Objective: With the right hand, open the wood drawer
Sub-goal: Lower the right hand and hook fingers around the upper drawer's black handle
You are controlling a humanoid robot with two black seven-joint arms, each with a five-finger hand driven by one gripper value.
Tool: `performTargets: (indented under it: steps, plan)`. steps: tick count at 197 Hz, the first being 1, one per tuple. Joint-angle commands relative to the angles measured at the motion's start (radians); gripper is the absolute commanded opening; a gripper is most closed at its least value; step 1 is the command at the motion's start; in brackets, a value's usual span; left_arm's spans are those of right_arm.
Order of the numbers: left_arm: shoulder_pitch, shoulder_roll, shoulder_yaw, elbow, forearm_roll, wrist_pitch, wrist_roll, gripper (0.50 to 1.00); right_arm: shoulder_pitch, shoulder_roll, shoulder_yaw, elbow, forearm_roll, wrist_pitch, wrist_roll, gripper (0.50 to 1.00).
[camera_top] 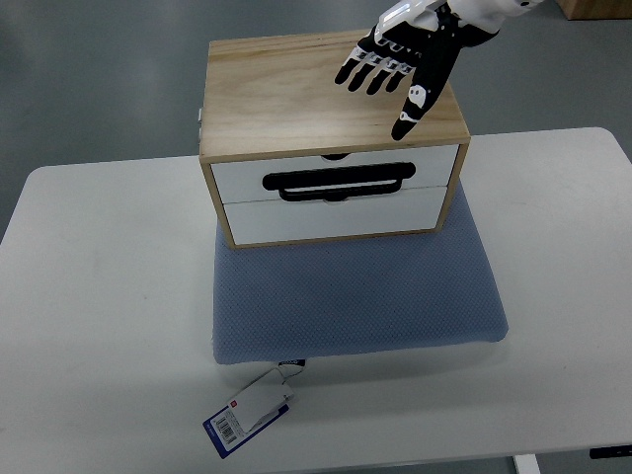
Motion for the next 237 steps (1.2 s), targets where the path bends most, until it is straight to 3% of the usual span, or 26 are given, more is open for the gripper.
performTargets:
  steps: [1,121,177,237]
  plan:
    - [0.000,0.000,0.000,0.000,0.000,0.000,0.000,1.000,0.003,0.028,0.010,0.009,0.000,0.000,-0.002,0.919]
    - [0.000,0.000,0.000,0.000,0.000,0.000,0.000,1.000,-0.071,0.184,0.020,0.041,0.009,0.000,-0.002,0.919]
    - [0.000,0.000,0.000,0.000,0.000,0.000,0.000,1.000,-0.128,0.186,0.040,0.035,0.008,0.000,-0.042,0.919]
    - [0.000,0.000,0.000,0.000,0.000,0.000,0.000,1.000,-0.140,0.158,0.057,0.030,0.014,-0.083,-0.045,0.919]
